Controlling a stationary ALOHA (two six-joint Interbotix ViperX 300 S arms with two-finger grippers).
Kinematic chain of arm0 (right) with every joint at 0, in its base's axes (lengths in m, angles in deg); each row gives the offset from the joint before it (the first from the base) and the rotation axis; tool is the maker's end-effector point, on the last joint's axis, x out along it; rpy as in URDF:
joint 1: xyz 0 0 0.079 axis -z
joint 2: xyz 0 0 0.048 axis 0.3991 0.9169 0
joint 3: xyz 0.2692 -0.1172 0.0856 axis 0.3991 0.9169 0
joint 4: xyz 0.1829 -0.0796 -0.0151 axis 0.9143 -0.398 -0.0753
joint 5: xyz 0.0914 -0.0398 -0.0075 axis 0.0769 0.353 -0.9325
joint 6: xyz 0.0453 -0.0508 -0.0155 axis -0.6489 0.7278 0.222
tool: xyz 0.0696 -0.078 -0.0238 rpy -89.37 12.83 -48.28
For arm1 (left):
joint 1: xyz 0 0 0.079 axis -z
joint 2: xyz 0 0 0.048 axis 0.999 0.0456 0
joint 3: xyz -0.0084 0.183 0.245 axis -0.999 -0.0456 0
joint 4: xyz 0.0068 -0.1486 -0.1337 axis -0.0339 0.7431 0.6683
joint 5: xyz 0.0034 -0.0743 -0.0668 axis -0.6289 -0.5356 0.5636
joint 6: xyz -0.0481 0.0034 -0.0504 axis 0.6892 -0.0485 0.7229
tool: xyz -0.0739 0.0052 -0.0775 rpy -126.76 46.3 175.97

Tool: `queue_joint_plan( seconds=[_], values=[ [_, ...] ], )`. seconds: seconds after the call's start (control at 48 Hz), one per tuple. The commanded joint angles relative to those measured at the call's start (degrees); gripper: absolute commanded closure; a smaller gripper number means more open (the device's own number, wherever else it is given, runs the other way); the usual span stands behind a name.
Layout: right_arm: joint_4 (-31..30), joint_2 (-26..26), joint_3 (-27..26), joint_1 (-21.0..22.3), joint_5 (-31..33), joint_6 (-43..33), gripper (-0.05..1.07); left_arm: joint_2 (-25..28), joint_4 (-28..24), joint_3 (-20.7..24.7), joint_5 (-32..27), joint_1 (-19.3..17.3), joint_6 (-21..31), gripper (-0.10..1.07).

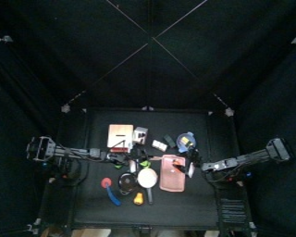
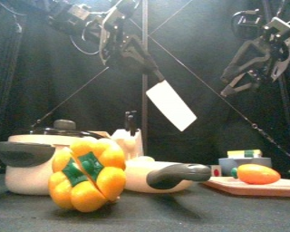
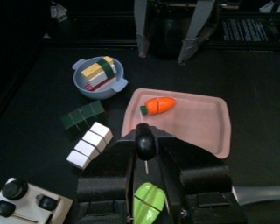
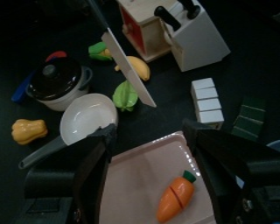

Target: Grab cleaver with other hand

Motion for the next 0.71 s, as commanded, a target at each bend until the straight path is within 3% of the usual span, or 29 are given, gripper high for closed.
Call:
queue_joint_plan(
  seconds=[0.0, 0.188, 0.479, 0.688],
  values=[
    [-0.2, -0.8, -0.5, 0.1, 1.2, -0.2, 0.09, 1.1, -0.3, 2.8, 2.3, -1.4, 0.1, 0.41],
    [0.1, -1.1, -0.4, 0.1, 1.5, -0.2, 0.09, 4.3, -0.1, 6.1, 11.2, -4.2, 0.0, 0.41],
    [0.8, -1.7, -0.3, 0.1, 1.5, -0.2, 0.09, 8.9, 0.1, 8.7, 16.3, -6.4, -0.4, 0.41],
    [2.0, -2.9, 0.0, 0.1, 1.5, -0.1, 0.09, 10.0, 0.8, 10.5, 23.5, -7.9, -3.4, 0.41]
  ],
)
